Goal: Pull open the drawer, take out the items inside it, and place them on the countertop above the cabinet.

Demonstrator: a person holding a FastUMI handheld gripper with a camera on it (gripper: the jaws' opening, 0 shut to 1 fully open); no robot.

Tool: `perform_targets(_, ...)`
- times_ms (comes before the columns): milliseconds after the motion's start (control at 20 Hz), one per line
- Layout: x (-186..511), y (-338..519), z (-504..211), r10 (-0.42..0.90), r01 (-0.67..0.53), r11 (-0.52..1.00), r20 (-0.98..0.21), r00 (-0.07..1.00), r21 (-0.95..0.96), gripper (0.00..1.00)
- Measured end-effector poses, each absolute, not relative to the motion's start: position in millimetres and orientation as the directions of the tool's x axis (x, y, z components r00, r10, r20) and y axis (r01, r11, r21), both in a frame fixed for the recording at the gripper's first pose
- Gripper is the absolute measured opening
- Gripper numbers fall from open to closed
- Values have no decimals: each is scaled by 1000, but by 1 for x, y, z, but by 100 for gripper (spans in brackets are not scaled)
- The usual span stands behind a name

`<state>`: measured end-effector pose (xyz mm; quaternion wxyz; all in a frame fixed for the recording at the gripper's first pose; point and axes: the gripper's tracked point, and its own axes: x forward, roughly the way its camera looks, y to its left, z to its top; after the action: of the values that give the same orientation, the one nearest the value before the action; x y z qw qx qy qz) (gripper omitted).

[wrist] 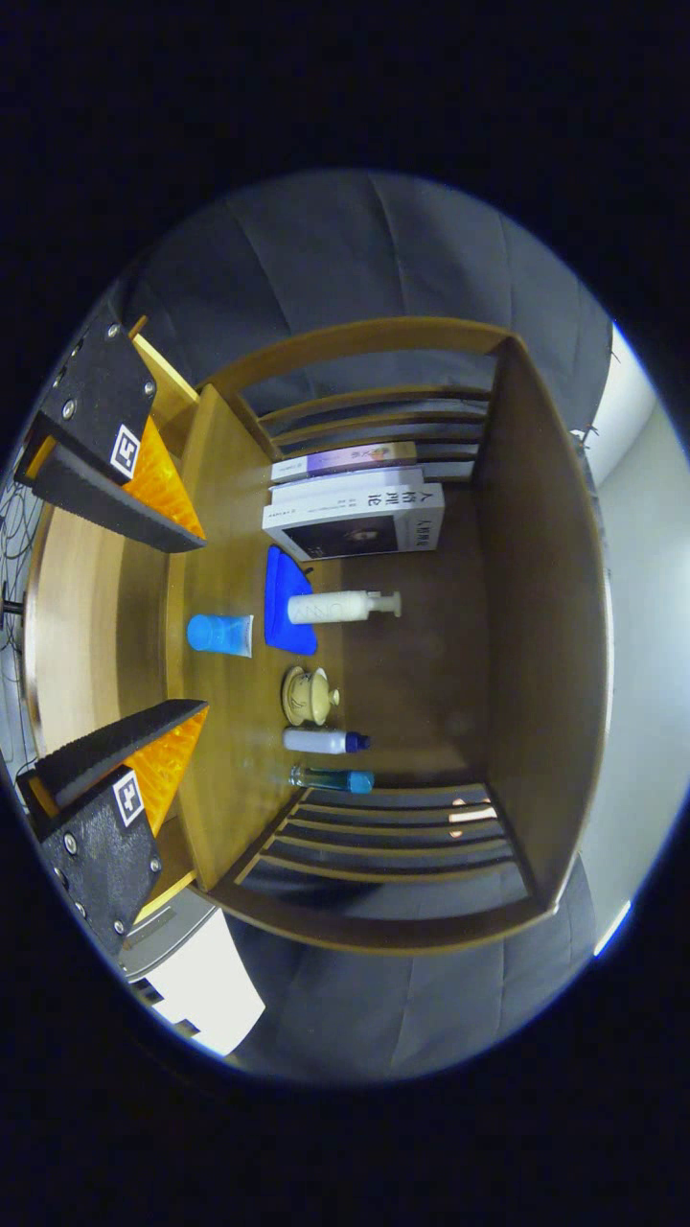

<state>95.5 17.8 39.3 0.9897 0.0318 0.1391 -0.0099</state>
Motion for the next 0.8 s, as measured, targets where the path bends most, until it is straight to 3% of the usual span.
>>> perform_targets(550,-3,28,-1,0,12,998,-201,980,57,95)
perform_targets(800,-23,38,-37,19,-15,1000,-235,972,16,94)
